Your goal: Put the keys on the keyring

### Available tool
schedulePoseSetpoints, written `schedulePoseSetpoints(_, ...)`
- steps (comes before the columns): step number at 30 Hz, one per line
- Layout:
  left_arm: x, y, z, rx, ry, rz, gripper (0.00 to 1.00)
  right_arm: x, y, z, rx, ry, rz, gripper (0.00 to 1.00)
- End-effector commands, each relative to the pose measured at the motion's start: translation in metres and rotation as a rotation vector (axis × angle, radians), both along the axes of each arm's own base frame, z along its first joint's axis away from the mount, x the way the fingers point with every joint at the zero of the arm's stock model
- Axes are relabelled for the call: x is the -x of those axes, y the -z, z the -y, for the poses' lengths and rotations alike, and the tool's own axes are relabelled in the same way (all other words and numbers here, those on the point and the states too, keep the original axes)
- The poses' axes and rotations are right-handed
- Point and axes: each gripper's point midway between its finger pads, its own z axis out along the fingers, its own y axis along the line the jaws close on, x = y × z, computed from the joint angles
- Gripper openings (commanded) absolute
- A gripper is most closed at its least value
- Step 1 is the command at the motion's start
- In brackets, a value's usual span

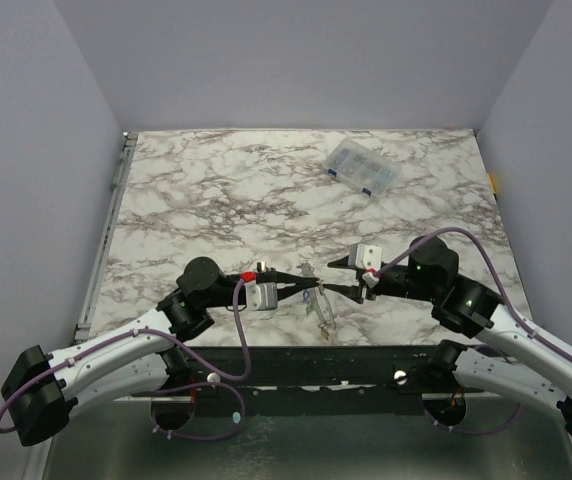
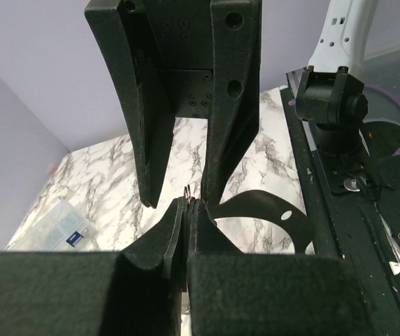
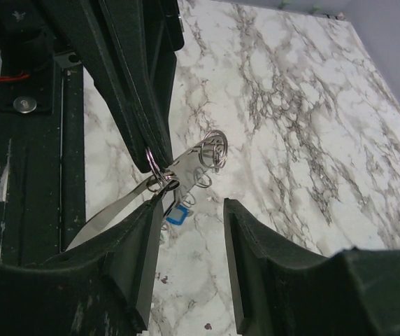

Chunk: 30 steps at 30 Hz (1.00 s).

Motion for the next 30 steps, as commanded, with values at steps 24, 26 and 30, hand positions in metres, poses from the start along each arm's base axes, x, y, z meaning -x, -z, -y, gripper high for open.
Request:
schedulePoseSetpoints(24, -0.001, -0.009, 0.001, 0.036, 0.002, 0.034, 0.00, 0.024, -0.018, -0.024, -0.027, -0.135, -0.090, 0.22)
schedulePoseSetpoints(26, -0.001, -0.008, 0.001, 0.036, 0.003, 0.032, 0.00, 0.024, -0.019, -0.024, -0.028, -0.138, -0.087, 0.17)
schedulePoseSetpoints(30, 0.000, -0.008, 0.001, 0.034, 0.005, 0.030, 0.00, 0.025, -0.022, -0.023, -0.030, -0.143, -0.067, 0.04)
